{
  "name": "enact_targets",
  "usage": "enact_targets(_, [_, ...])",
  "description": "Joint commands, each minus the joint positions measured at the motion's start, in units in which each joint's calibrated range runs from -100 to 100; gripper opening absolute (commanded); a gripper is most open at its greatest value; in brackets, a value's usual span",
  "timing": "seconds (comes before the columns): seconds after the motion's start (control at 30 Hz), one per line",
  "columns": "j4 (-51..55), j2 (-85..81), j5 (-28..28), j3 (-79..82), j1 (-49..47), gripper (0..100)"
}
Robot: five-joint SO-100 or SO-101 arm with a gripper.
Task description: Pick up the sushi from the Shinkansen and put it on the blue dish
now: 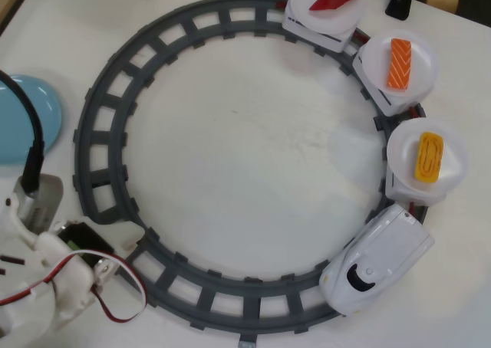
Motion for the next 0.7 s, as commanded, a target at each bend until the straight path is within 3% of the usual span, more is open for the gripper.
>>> enact_targets(0.0, [-0.39, -0.45, 0.16, -1.28, 0.27, 3])
enact_targets(0.37, [-1.07, -0.45, 1.89, 1.79, 0.45, 3])
enact_targets(0.67, [-0.47, -0.45, 7.01, 1.70, 3.62, 4])
